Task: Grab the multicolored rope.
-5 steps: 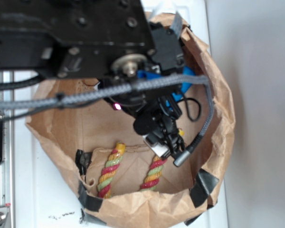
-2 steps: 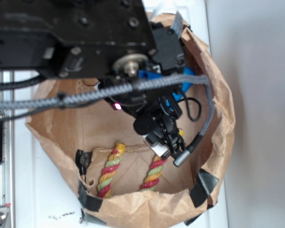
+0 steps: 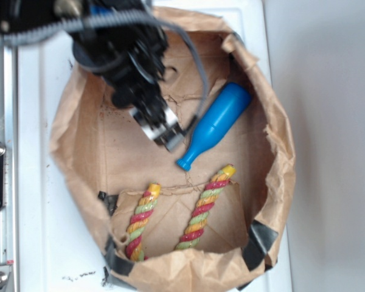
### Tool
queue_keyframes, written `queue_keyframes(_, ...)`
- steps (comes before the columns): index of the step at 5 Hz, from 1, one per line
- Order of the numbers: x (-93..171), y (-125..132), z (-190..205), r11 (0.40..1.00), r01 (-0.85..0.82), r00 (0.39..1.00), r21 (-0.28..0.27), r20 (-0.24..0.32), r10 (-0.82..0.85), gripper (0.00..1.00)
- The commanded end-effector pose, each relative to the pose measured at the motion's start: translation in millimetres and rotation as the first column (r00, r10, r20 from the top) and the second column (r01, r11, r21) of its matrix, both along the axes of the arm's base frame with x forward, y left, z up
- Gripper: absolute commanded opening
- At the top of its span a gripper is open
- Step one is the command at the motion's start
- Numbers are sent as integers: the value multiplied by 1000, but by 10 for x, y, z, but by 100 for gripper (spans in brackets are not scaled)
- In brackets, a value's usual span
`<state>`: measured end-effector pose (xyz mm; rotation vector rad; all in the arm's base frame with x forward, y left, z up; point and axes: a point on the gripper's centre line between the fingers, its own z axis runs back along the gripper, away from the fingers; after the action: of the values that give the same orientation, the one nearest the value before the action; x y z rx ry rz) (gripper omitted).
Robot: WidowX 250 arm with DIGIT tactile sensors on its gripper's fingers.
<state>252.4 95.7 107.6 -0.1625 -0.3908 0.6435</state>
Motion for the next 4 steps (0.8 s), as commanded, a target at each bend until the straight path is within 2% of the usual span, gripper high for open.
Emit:
queue_keyframes(1,189,-195,88,999,-31,998,39,-52,33,100)
queue_keyframes(2,118,-508,158,993,-14,999,121,-33,18,100)
queue_keyframes(3,113,-660,270,991,-19,1000,132,-16,21,100)
queue_keyframes(4,160,-782,279,994,-11,999,108,-39,15,100)
